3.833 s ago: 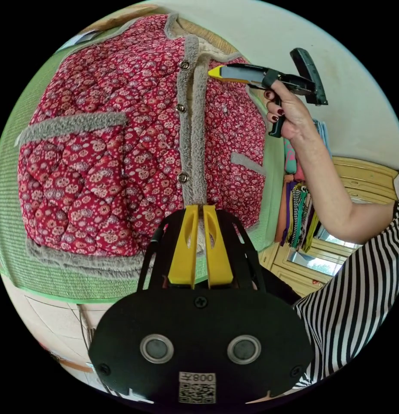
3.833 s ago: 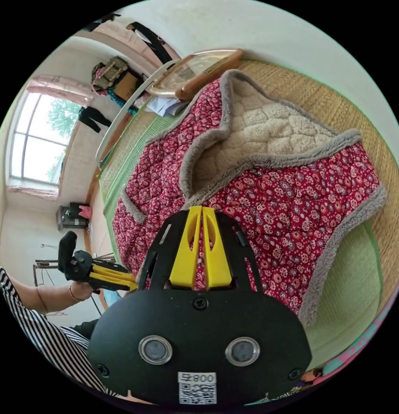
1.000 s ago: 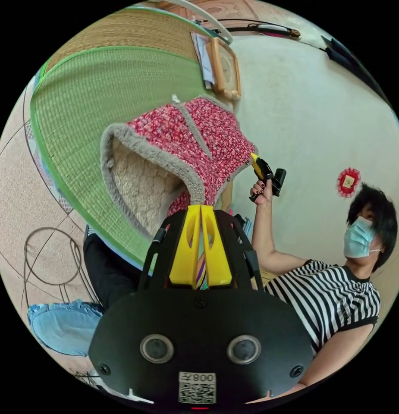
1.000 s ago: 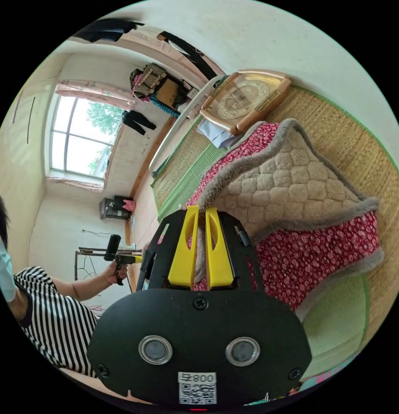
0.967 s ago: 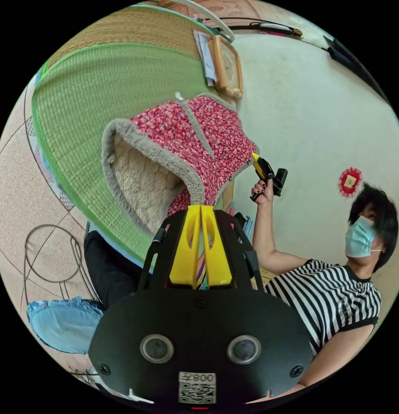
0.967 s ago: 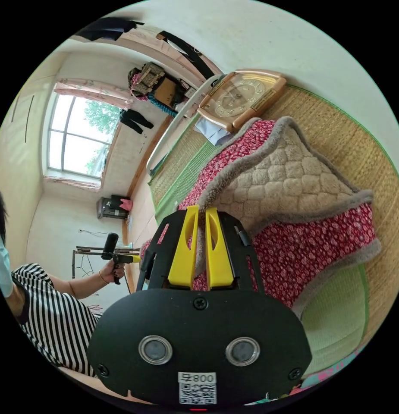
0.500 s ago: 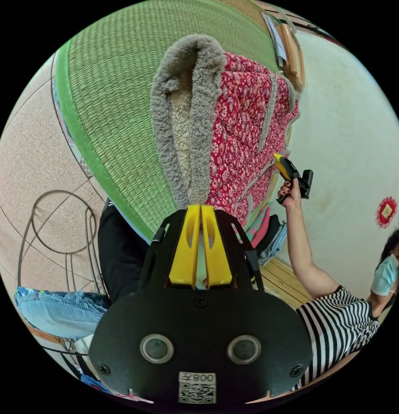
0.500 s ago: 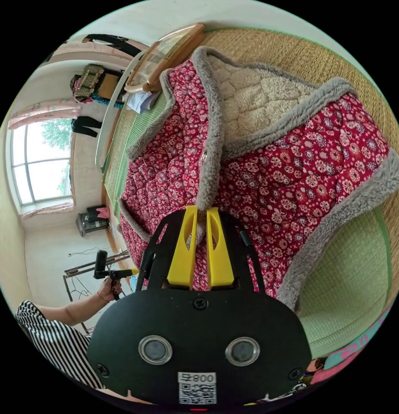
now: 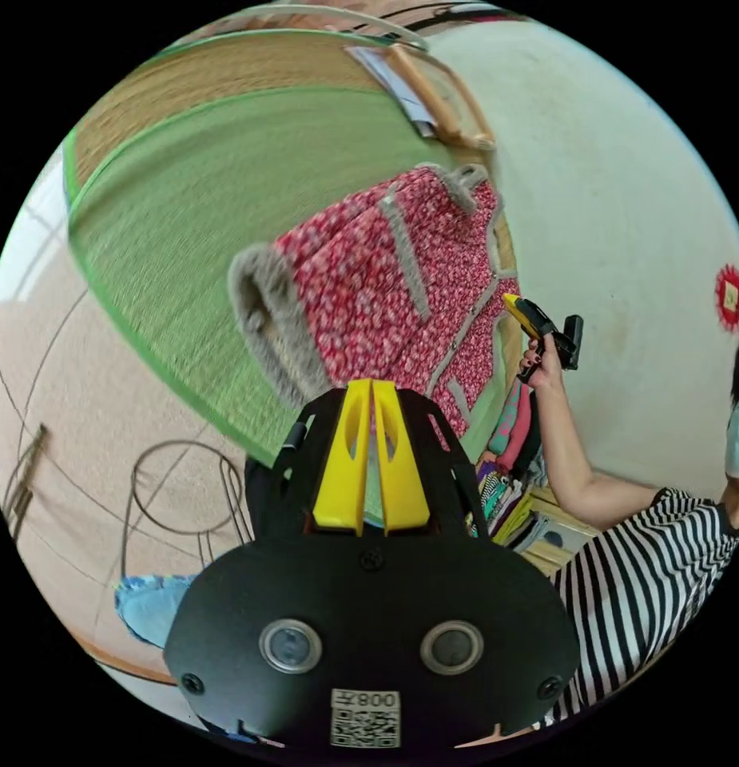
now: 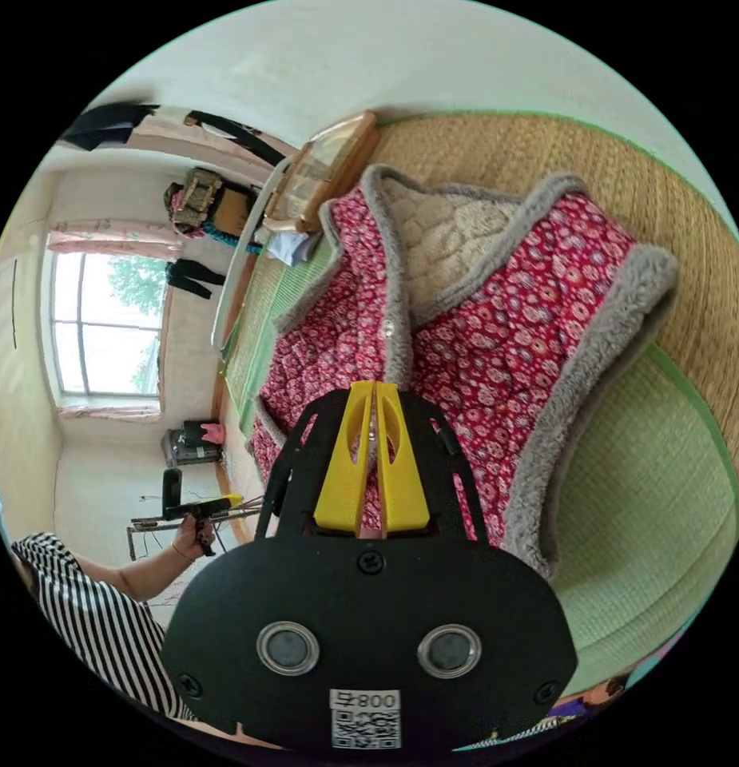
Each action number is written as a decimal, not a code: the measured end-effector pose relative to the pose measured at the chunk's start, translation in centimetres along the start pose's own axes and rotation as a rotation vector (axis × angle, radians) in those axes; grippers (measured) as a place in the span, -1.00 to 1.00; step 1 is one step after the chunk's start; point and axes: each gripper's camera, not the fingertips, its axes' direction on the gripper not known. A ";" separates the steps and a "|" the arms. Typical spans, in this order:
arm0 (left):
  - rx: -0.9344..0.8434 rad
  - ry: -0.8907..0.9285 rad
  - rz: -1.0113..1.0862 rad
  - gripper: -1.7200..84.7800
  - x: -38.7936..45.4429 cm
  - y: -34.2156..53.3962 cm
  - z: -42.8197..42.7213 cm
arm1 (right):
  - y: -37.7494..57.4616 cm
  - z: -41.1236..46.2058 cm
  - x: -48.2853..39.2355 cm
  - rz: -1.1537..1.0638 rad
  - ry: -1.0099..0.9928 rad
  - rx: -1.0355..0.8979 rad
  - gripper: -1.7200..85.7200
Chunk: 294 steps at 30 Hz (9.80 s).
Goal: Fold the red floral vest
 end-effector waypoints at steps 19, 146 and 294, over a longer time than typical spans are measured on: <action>-0.041 -0.172 0.111 -0.96 11.3 -11.9 0.1 | 13.5 -5.6 1.7 0.056 0.361 0.031 -0.93; -0.268 -0.484 0.579 -0.96 49.0 -34.0 -0.3 | 33.5 -13.9 6.5 0.166 0.205 -0.003 -0.96; -0.765 -0.770 0.835 -0.84 55.8 -5.5 1.4 | 53.6 -5.1 -9.1 -0.031 0.238 -0.399 -0.90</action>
